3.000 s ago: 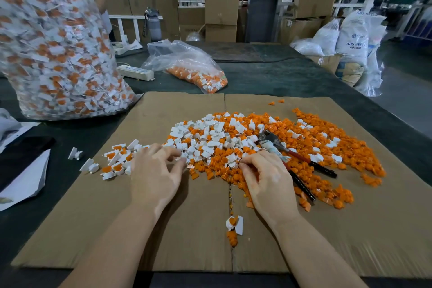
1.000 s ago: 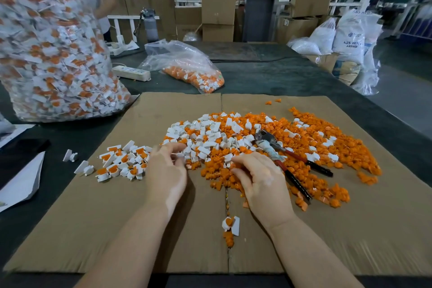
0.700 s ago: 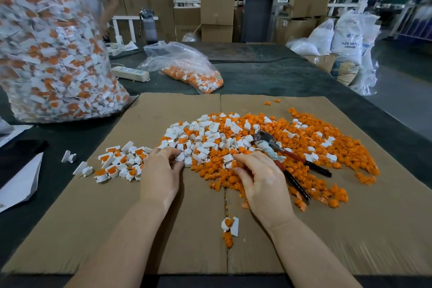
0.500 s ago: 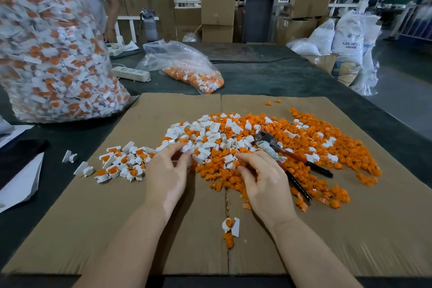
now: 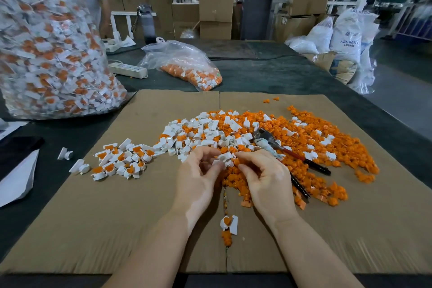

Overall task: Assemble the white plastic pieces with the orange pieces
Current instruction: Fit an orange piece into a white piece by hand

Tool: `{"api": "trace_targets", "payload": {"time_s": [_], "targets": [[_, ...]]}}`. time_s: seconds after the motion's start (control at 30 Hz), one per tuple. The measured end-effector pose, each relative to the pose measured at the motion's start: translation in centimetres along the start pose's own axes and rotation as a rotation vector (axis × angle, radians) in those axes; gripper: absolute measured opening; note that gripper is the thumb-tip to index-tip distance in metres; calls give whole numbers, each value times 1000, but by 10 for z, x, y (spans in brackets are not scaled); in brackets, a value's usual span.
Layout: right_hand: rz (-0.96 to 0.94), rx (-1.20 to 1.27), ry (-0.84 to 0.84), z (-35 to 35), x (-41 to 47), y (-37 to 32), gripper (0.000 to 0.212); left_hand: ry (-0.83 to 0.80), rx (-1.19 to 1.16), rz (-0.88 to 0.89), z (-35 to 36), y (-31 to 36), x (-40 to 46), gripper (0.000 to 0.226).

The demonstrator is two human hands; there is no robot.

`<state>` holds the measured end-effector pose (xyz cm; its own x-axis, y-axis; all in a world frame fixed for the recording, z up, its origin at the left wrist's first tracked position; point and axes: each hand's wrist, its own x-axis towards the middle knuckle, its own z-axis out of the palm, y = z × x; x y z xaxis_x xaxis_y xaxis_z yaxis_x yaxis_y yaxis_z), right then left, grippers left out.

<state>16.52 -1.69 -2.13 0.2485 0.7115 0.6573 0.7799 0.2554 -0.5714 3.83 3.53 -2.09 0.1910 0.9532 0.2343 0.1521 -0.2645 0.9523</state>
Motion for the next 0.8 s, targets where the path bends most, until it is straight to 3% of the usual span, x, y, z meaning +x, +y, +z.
{"api": "trace_targets", "payload": {"time_s": [0.37,0.53,0.8], "targets": [[69,55,42,-1,0,0,21,-10,-61,7,-1,3,-4,29],[119,89,28,-1,-1,0,14,-21,-66,-30,-2,1,-3,21],[-56,-97,-12,0,-2,-1,4,-44,-66,-35,-3,2,-3,18]]}}
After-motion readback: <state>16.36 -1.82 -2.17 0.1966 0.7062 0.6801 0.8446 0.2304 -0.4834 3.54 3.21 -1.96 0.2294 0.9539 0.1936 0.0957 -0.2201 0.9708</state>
